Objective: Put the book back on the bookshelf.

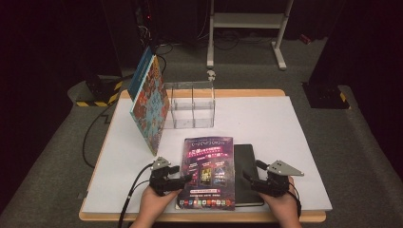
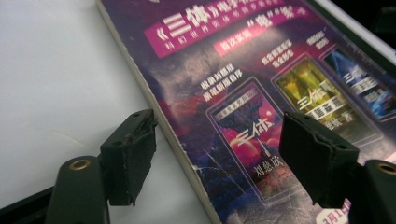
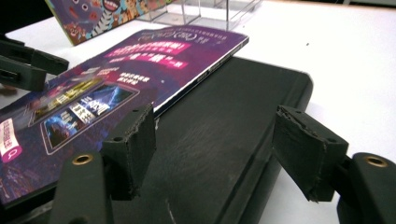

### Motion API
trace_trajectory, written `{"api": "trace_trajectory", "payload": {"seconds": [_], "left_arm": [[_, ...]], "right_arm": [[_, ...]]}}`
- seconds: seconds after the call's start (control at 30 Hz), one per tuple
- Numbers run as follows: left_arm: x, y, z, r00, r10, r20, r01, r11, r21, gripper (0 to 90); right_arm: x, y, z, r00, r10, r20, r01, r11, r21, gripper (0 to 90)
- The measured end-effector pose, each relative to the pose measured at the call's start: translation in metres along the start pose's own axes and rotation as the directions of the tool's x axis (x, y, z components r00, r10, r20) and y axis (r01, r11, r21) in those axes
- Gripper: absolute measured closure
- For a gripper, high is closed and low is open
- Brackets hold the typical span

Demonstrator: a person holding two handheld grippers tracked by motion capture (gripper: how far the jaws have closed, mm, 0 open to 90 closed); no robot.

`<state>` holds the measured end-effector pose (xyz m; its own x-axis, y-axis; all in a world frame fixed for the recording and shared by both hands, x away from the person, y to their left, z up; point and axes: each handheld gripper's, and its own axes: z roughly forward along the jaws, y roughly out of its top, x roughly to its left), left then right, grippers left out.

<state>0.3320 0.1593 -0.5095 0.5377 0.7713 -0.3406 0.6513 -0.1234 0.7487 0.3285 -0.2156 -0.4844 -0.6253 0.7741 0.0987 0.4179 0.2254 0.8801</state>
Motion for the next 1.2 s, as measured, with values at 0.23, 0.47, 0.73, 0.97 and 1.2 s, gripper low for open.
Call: {"api": "trace_trajectory", "payload": {"seconds": [0.23,0.47,0.73,0.97,1.2], "left_arm": [[-0.004,0.001,0.003,0.9999,0.003,-0.011,-0.003,1.0000,0.000,25.2],[-0.006,0.002,0.005,1.0000,-0.002,0.002,0.002,1.0000,0.006,31.3],[-0.016,0.005,0.015,0.9975,-0.007,0.070,0.006,0.9999,0.014,32.5],[-0.027,0.007,0.022,0.9921,-0.006,0.125,0.007,1.0000,-0.006,34.1],[-0.044,0.013,0.024,0.9867,0.064,0.150,-0.060,0.9977,-0.031,35.3]], "right_arm": [[0.005,0.001,0.003,0.9998,-0.013,-0.013,0.013,1.000,0.011,29.6],[0.006,0.001,0.006,0.9997,-0.010,-0.021,0.010,1.000,0.028,28.9],[0.003,0.001,0.005,1.0000,0.007,-0.005,-0.007,1.000,0.027,27.2],[-0.005,0.000,0.003,0.9994,0.028,0.019,-0.028,0.999,0.028,25.0],[-0.012,0.000,0.002,0.9977,0.058,0.035,-0.059,0.998,0.035,21.0]]}}
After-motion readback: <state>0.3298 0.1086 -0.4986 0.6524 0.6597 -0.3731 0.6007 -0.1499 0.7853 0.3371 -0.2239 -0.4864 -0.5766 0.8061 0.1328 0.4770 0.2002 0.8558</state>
